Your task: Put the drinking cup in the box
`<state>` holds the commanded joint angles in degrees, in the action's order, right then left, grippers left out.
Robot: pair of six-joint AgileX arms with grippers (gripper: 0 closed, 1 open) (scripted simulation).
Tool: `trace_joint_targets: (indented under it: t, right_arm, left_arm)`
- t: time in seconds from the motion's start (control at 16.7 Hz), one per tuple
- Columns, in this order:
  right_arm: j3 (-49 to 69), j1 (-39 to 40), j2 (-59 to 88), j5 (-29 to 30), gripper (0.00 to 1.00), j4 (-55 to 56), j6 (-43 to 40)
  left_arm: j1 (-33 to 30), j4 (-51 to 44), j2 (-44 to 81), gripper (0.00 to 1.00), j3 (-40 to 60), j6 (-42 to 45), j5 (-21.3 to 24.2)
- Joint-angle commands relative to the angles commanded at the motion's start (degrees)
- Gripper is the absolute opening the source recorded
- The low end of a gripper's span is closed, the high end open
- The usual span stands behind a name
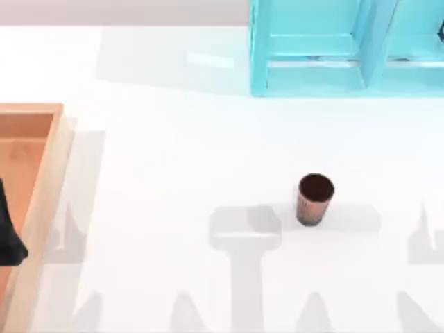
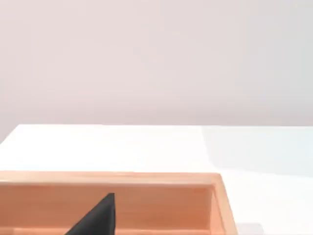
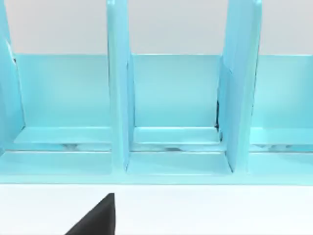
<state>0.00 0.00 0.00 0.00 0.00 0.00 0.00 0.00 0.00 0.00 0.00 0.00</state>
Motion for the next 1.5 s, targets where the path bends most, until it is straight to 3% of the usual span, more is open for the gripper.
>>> trace_joint_targets:
  t: [0.3, 0.54, 0.9, 1.26, 1.5]
  right_arm:
    - [0.0, 0.0, 0.0, 0.0, 1.00, 0.0, 0.0]
    - [0.0, 0.0, 0.0, 0.0, 1.00, 0.0, 0.0]
    - [0.0, 0.0, 0.0, 0.0, 1.00, 0.0, 0.0]
    - [0.0, 0.0, 0.0, 0.0, 1.00, 0.0, 0.0]
    - [0.0, 0.0, 0.0, 0.0, 1.00, 0.0, 0.0]
  left_arm:
    - [-2.0, -0.7, 3.0, 1.00, 3.2, -1.6, -0.2]
    - [-9.2, -4.5, 15.0, 1.00, 16.0, -7.4, -1.3]
    - [-24.7, -17.4, 46.5, 1.00, 51.3, -19.6, -4.1]
    - [-40.6, -38.3, 85.4, 1.00, 90.6, -32.2, -7.0]
    - [-48.8, -53.4, 107.8, 1.00, 111.3, -39.8, -8.7]
